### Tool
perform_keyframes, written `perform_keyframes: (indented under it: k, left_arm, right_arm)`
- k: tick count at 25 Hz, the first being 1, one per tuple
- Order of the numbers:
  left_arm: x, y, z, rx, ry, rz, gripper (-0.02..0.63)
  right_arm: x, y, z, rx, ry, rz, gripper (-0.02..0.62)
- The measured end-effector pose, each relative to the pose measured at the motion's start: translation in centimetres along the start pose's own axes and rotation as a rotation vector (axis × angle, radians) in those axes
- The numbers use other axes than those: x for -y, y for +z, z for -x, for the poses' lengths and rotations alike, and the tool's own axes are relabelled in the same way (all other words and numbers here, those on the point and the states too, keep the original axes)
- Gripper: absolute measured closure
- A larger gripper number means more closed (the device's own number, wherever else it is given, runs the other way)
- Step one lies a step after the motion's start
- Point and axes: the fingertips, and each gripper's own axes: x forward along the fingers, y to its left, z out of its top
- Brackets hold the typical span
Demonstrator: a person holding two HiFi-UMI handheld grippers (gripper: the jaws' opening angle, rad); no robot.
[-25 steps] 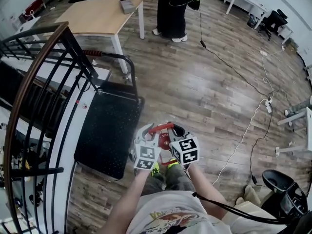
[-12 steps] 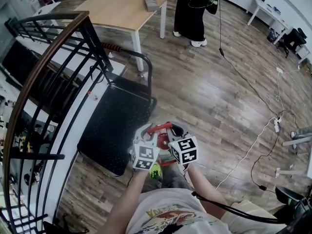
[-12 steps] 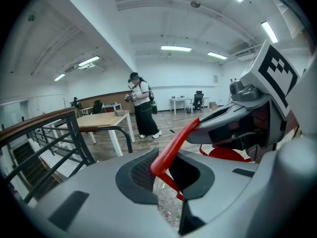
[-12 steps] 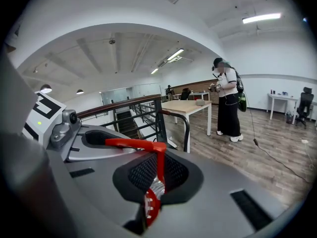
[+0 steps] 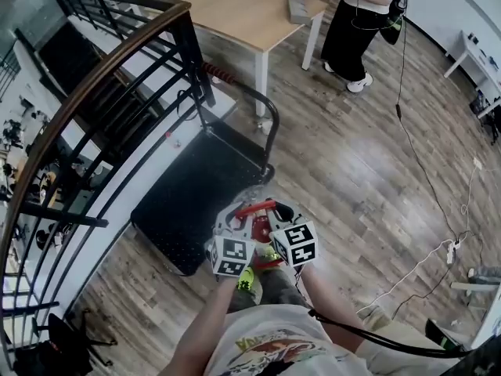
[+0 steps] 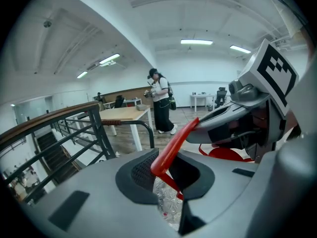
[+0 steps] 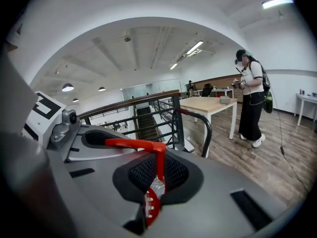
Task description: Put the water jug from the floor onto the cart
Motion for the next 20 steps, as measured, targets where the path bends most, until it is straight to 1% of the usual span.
perform_keyframes:
  k: [5, 11, 16, 20]
  left_arm:
    - [-1.8, 0.3, -1.7, -0.005, 0.084, 0.037, 0.543]
    - [-3.9, 0.5, -3.0, -0.005, 0.161, 0.084, 0.543]
    - [-6.3, -0.2, -3.5, -0.010, 0.194, 0.112, 0.545]
    - [-8.5, -1.1, -3.4, -0.015, 0.220, 0.142, 0.545]
  right_arm:
    - [0.8, 1.2, -2.5, -0.006, 0.083, 0.035, 0.574]
    - [1.3, 2.4, -5.2, -0.018, 0.150, 0.085, 0.574]
    - [0.8, 2.8, -7.8, -0.036, 0.185, 0.115, 0.574]
    - [-0.5, 3.1, -10.0, -0.054, 0.213, 0.129, 0.574]
